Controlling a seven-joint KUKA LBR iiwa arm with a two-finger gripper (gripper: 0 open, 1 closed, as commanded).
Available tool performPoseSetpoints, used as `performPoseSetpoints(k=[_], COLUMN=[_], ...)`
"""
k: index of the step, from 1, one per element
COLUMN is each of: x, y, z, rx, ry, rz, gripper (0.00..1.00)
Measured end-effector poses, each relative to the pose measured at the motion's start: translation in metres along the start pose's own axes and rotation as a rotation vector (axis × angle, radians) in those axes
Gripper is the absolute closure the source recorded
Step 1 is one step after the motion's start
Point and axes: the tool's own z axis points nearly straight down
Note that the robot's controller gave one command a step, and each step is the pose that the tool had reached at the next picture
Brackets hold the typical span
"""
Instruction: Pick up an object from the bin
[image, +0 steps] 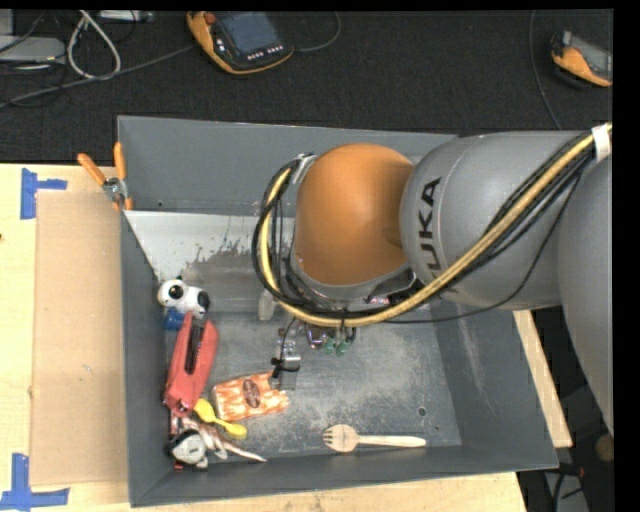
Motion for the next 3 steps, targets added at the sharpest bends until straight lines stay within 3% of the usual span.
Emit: performPoseSetpoints(k=[1,2,3], x=[-0.002,0.007,0.016], y=[-0.001,0.001,0.000], z=[-0.004,0.063,0.090], rx=[-0.001,-0.001,0.000], ry=[-0.007,-0.007,-0.006], rz=[0.004,-0.142,-0.211], gripper=[0.00,0.00,0.00])
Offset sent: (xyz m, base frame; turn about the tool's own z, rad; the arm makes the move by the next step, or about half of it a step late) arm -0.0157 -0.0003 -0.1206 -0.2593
